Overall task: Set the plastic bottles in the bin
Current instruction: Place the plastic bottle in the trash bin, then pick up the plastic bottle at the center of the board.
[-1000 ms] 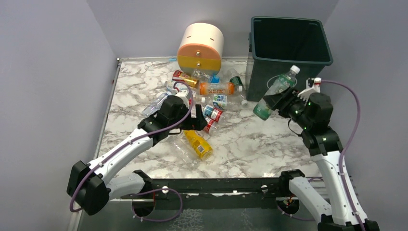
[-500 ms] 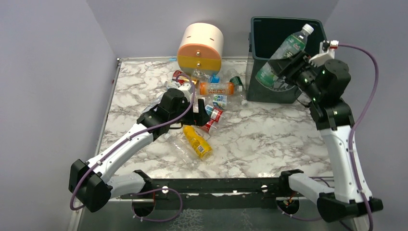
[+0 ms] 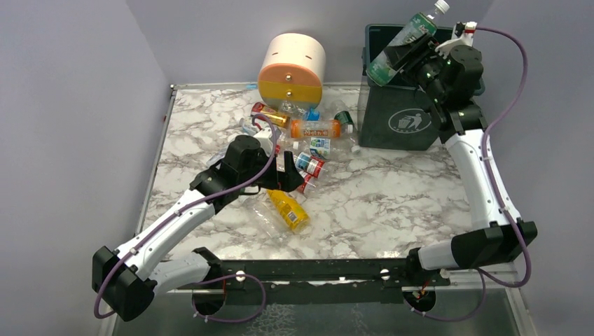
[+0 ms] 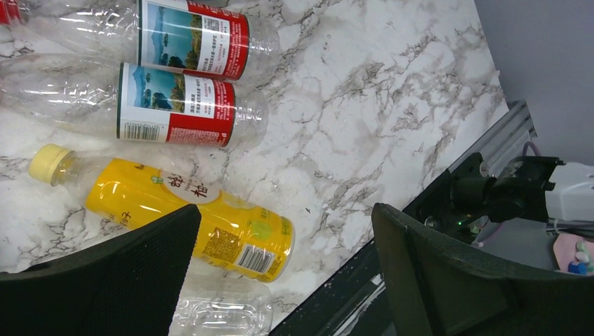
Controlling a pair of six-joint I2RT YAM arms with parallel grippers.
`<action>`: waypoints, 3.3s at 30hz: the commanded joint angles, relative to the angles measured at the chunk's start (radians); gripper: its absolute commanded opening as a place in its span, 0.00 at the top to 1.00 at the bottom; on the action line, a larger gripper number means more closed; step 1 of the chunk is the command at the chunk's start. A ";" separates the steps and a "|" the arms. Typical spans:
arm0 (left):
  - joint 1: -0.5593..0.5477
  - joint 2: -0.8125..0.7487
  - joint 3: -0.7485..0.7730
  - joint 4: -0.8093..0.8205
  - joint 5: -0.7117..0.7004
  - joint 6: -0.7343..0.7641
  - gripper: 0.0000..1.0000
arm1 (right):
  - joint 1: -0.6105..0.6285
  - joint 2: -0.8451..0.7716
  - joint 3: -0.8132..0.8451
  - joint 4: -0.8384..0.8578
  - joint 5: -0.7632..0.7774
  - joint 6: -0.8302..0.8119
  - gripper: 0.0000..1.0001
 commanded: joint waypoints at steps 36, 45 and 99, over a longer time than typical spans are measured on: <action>-0.008 0.093 0.100 -0.003 -0.069 -0.074 0.01 | -0.126 0.250 0.291 -0.202 0.115 -0.153 0.00; -0.008 0.072 0.142 -0.064 -0.138 -0.128 0.01 | -0.125 0.005 0.165 -0.188 -0.082 -0.118 0.00; 0.009 -0.431 0.170 -0.309 -0.204 -0.213 0.01 | 0.896 0.288 -0.313 -0.307 0.266 -0.270 0.02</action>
